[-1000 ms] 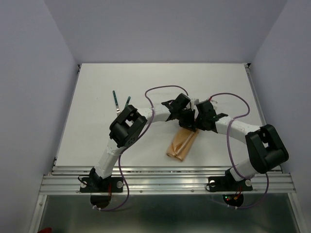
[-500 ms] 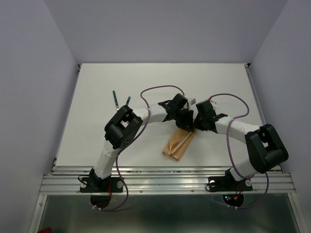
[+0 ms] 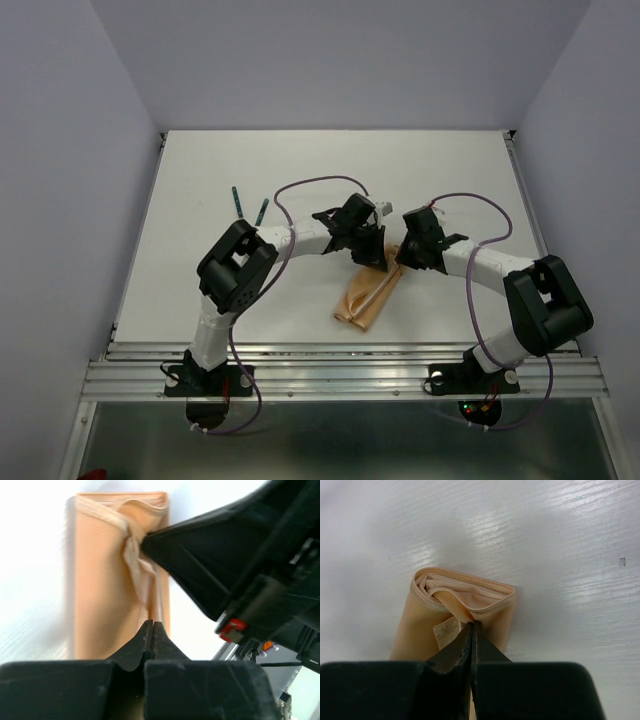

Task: Fold the napkin into a case and place the utensils inside
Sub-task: Stuff the top corner of the smaller-rectangle-folded napkin into the folded napkin.

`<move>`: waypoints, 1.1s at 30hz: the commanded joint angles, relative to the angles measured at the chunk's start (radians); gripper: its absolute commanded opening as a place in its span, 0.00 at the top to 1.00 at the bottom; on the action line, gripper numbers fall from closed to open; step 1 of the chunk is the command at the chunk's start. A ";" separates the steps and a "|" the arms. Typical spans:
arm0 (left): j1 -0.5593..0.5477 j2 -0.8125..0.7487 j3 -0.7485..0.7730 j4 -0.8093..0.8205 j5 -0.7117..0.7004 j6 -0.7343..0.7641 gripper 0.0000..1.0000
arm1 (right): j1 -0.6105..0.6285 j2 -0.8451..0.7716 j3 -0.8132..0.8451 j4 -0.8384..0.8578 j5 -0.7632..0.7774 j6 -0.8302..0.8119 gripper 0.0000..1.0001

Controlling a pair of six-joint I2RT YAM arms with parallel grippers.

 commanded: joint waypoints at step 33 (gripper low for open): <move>-0.010 0.168 0.228 -0.014 0.072 -0.001 1.00 | 0.003 -0.073 0.034 -0.020 -0.021 0.000 0.99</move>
